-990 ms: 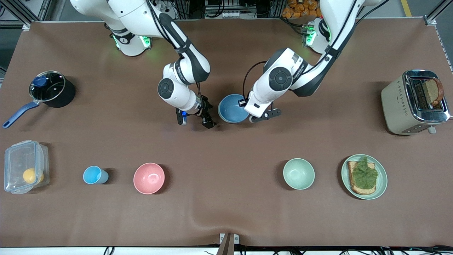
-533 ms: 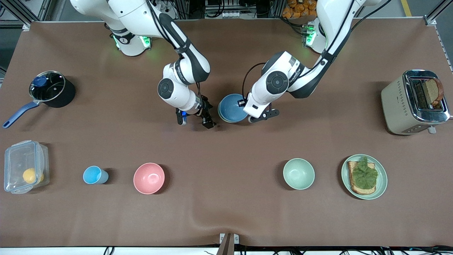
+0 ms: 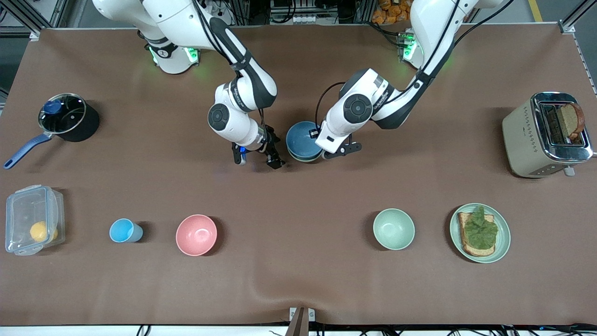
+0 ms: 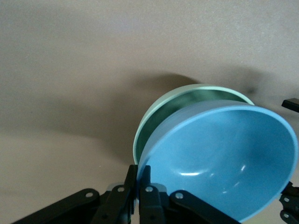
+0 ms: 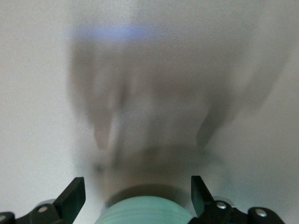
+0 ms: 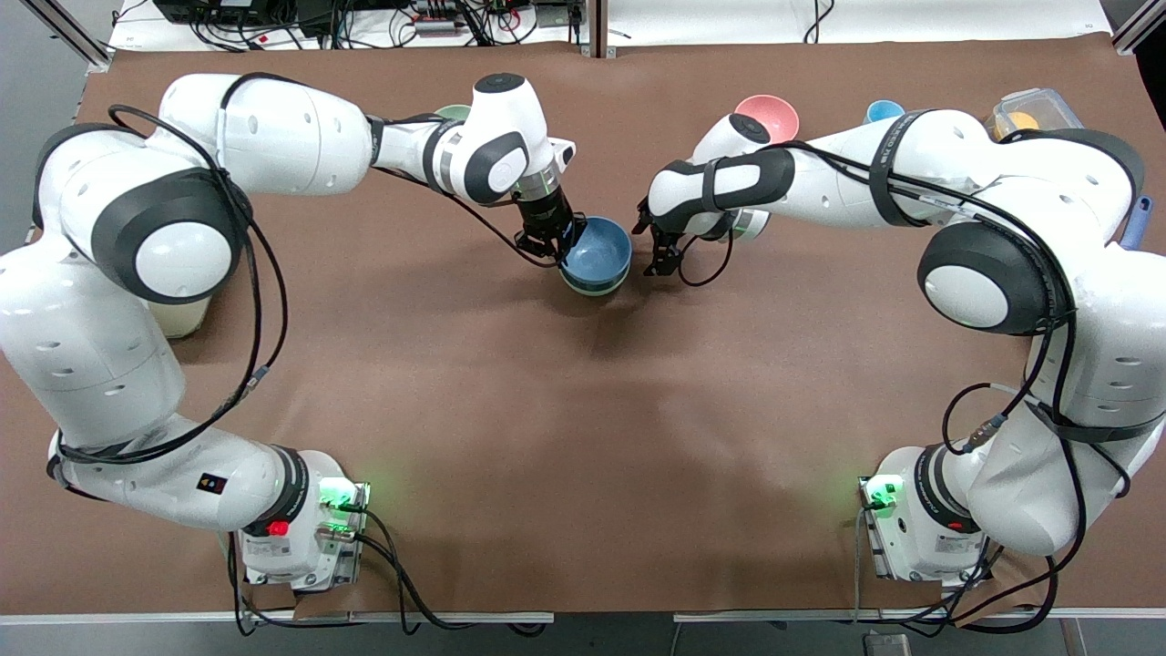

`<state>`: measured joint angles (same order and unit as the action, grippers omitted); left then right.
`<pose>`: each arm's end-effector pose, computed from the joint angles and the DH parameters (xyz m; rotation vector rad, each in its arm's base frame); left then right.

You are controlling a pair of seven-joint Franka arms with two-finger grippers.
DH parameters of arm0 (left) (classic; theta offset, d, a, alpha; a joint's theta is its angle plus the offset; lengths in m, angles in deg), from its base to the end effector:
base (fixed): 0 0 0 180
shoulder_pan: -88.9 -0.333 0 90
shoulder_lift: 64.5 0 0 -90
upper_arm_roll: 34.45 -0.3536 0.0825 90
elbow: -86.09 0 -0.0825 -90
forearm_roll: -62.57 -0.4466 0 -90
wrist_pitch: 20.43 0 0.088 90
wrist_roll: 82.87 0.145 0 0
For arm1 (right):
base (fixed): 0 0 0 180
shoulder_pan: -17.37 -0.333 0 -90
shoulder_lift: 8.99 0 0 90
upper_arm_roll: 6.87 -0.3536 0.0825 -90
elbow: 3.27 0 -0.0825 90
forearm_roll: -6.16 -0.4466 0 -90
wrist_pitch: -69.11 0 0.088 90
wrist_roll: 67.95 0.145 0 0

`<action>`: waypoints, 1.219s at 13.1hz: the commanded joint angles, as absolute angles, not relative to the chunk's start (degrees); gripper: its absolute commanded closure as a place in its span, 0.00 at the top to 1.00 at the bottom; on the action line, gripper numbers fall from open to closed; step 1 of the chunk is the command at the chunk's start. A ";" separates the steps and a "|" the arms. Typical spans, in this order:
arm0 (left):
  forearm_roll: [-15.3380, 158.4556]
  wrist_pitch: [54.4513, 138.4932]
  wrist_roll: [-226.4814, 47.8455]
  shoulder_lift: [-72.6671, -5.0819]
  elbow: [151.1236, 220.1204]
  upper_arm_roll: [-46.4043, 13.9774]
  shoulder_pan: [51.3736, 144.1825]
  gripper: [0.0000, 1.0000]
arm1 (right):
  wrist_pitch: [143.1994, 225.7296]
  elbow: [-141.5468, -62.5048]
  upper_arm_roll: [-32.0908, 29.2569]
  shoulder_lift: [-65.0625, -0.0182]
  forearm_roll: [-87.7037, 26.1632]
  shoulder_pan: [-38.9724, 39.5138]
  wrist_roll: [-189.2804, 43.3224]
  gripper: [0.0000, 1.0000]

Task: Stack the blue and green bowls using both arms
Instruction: 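Lower the blue bowl into the green bowl with the left gripper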

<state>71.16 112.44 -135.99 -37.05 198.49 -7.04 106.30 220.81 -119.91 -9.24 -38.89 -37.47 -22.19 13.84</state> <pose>0.4691 -0.4719 0.2019 2.9267 0.4287 -0.4385 0.4959 0.4379 0.1336 -2.2078 1.7958 0.4595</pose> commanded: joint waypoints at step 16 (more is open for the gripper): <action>72.15 107.49 -138.33 -39.34 193.86 -7.47 105.26 1.00 | 218.01 -120.07 -9.15 -37.21 -38.58 -21.65 12.82 1.00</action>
<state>71.16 112.17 -137.43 -36.32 196.20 -7.21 105.96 220.23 -119.75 -9.20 -38.85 -37.47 -22.19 13.77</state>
